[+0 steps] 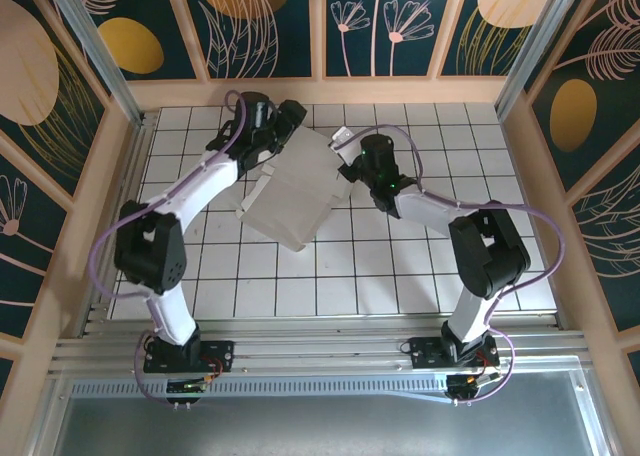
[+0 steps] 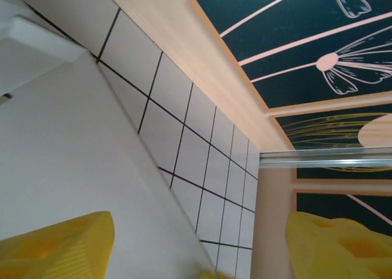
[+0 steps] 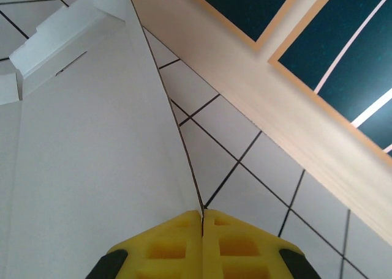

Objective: Fold the paper box

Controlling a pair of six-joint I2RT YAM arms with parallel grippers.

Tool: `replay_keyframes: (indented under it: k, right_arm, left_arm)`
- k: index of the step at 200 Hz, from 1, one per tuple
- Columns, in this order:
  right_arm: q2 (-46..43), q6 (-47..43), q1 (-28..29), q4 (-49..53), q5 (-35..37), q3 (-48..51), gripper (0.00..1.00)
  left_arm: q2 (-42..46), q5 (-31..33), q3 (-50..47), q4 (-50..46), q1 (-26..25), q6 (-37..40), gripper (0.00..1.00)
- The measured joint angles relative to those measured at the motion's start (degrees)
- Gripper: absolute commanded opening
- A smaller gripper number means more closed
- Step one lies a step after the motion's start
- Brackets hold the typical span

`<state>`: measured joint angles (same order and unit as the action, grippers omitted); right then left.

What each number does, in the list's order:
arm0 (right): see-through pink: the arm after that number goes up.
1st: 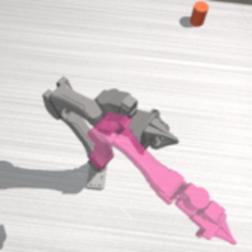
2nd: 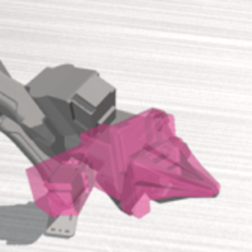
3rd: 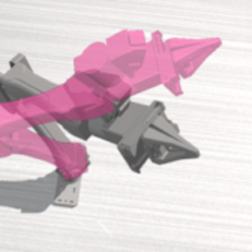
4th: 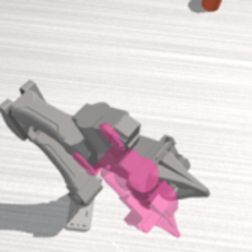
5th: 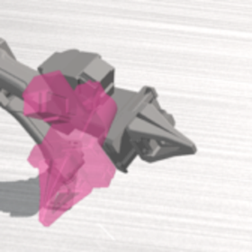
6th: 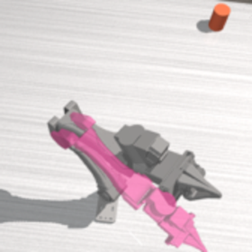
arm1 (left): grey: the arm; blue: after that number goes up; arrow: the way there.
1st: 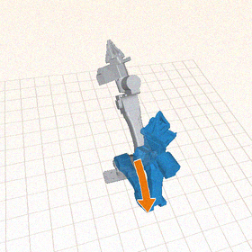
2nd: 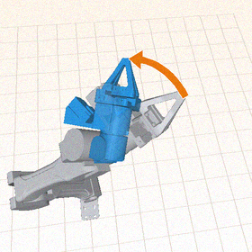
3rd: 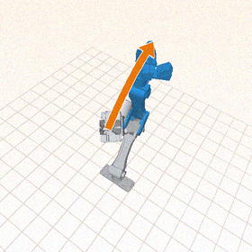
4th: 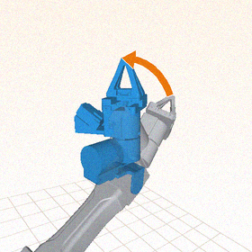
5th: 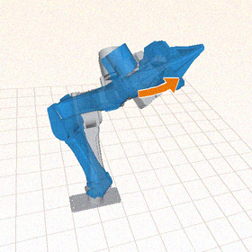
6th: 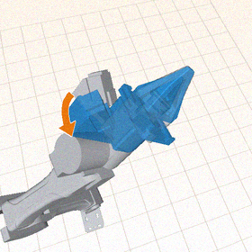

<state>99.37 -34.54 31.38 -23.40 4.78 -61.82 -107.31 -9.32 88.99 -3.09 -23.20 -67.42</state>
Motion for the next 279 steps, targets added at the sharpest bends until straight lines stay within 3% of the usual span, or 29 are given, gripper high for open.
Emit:
replay_keyframes:
  k: [36,112,149,163,193,209,225,257,279]
  right_arm:
    - [-1.86,-5.18,2.29,-3.67,2.60,0.83,0.00]
    - [-2.69,-10.36,4.48,-5.55,5.29,3.41,0.02]
    - [-2.75,-10.03,4.63,-5.01,4.13,3.85,0.07]
    - [-2.93,-9.57,4.68,-4.31,3.41,3.85,0.15]
    - [-3.98,-5.64,4.63,0.15,1.49,2.23,0.54]
    - [-4.52,-0.26,3.82,6.03,-2.89,-1.92,0.62]
    - [-5.16,8.22,0.76,11.98,-12.44,-7.76,0.65]
    - [-4.94,31.34,-11.21,14.27,-33.29,-16.52,0.64]
    - [0.48,43.52,-16.17,15.58,-41.51,-23.30,0.63]
  left_arm:
    - [-7.72,-3.65,2.84,-0.09,0.72,-3.50,0.65]
    - [-8.70,-7.78,1.88,5.57,1.07,-7.78,0.16]
    - [-8.72,-9.79,0.76,9.09,1.49,-7.43,0.03]
    - [-8.72,-10.51,0.61,9.88,1.57,-6.45,0.00]
    - [-8.72,-11.65,-0.85,11.56,1.81,-3.87,0.00]
    - [-8.72,-12.68,-3.06,13.57,2.12,-2.62,0.00]
    - [-8.72,-14.16,-5.97,16.50,2.32,-1.53,0.00]
    - [-8.68,-16.81,-10.34,22.95,2.75,-0.44,0.00]
    - [-8.46,-17.46,-11.10,24.59,2.73,0.15,0.00]
